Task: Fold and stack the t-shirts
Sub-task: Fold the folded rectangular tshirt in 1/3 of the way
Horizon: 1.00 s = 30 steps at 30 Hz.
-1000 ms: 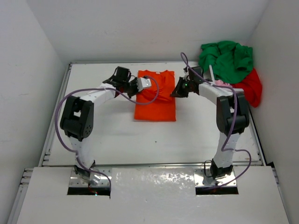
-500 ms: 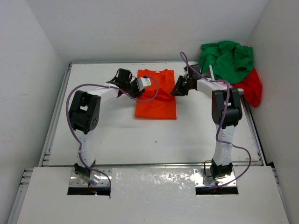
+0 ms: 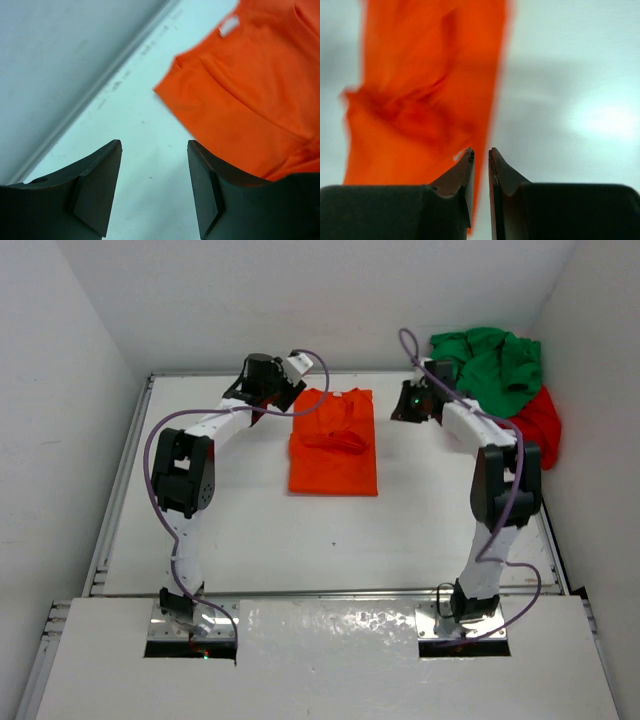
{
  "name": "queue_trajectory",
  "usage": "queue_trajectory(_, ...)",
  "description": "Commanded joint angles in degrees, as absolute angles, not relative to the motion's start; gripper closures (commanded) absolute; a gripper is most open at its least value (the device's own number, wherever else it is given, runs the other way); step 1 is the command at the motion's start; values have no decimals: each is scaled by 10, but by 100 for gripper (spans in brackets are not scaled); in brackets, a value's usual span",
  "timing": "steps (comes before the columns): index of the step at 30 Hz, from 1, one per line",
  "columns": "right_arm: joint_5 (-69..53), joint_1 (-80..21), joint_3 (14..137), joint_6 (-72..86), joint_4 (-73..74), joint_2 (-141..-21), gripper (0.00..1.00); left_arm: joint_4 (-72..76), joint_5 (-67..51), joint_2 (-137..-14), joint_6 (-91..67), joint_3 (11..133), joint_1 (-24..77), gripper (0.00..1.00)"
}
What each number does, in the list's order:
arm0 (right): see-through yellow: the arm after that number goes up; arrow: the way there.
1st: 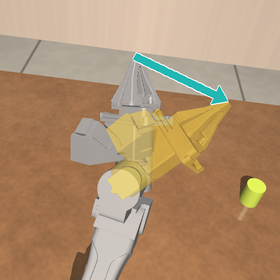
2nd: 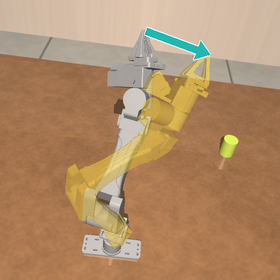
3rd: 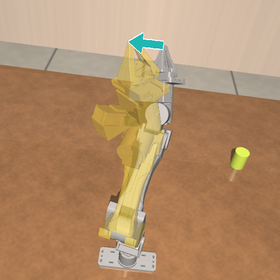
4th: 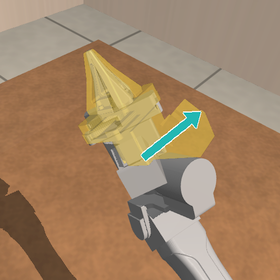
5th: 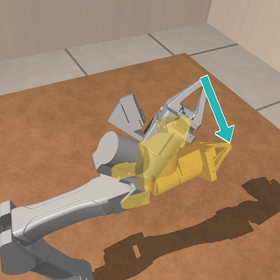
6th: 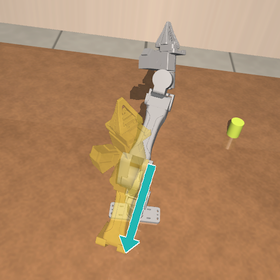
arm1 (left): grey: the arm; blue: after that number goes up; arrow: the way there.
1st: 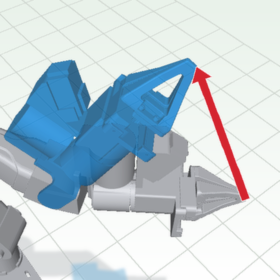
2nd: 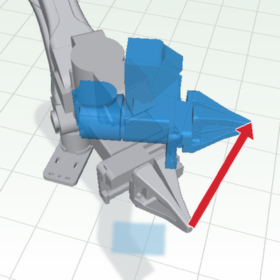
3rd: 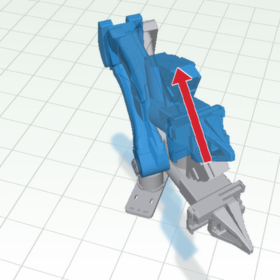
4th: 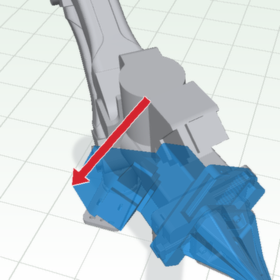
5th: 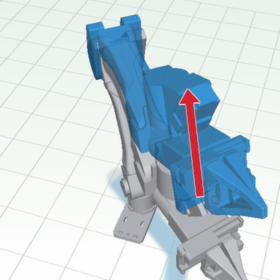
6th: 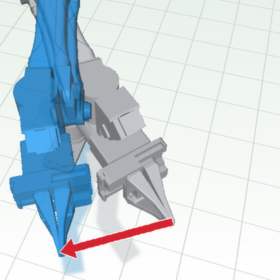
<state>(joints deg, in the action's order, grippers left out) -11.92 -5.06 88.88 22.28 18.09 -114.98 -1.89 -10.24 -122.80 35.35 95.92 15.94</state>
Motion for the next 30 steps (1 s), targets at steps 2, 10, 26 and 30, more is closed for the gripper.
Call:
queue_trajectory(2, -260, -157, 788, 147, 115, -1067, 86, -68, -101, -1220, 274, 1030, 131, 46)
queue_trajectory(10, -452, -210, 729, 304, -98, -1157, 93, -135, -124, -1187, 250, 1014, 84, 48)
queue_trajectory(26, -424, -144, 1081, 274, 24, -1420, 98, -188, -131, -1169, 292, 999, 69, 49)
queue_trajectory(30, -393, -125, 1201, 265, 64, -1484, 100, -202, -135, -1171, 318, 1008, 69, 49)
